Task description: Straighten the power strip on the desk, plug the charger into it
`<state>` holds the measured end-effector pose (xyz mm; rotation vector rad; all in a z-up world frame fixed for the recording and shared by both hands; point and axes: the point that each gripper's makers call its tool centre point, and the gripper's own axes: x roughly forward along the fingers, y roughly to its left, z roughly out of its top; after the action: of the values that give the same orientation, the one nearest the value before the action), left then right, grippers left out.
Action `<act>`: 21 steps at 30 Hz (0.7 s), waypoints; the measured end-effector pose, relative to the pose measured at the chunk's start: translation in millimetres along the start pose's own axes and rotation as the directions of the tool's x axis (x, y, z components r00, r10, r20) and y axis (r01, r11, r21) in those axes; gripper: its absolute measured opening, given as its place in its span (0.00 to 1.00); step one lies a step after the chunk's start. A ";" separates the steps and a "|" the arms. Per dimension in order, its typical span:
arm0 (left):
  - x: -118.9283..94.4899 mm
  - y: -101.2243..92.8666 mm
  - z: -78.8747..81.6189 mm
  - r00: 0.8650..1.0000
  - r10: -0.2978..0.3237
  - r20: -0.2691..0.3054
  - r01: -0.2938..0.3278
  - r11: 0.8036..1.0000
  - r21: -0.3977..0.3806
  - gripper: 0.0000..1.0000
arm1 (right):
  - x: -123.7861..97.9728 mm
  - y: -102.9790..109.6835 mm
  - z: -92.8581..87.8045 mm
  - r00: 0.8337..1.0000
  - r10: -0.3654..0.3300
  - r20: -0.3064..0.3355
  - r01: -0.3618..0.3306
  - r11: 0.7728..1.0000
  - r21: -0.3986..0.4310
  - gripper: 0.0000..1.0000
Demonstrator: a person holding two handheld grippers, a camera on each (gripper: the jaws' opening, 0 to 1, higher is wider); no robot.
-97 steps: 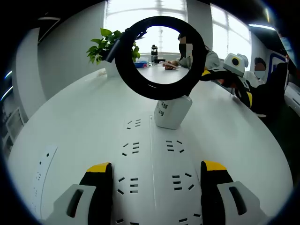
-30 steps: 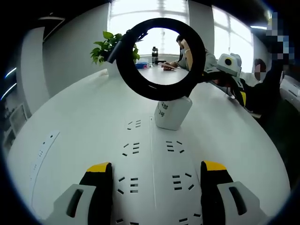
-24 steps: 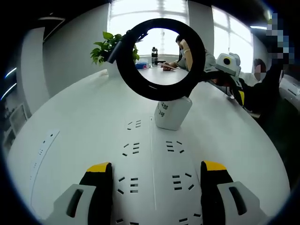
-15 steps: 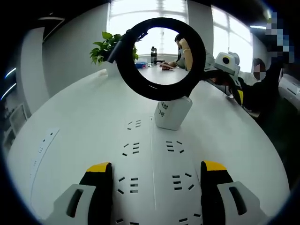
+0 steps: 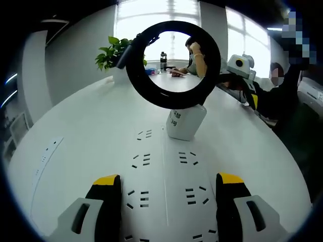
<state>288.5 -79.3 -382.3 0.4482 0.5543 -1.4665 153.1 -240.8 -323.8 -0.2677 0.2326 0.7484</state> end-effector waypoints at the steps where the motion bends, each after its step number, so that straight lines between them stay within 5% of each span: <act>1: -0.3 -1.3 -0.3 1.000 -0.001 0.002 0.001 1.000 0.001 0.77 | 0.0 0.0 0.1 1.000 0.001 0.001 -0.001 1.000 0.002 0.98; 21: -6.8 -19.6 -8.0 1.000 -0.007 0.000 0.007 1.000 0.004 0.77 | -5.4 5.6 1.0 1.000 -0.004 -0.004 0.004 1.000 -0.014 0.97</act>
<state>268.2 -70.4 -383.6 0.4506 0.5534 -1.4743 145.4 -240.1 -322.2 -0.2825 0.2310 0.7462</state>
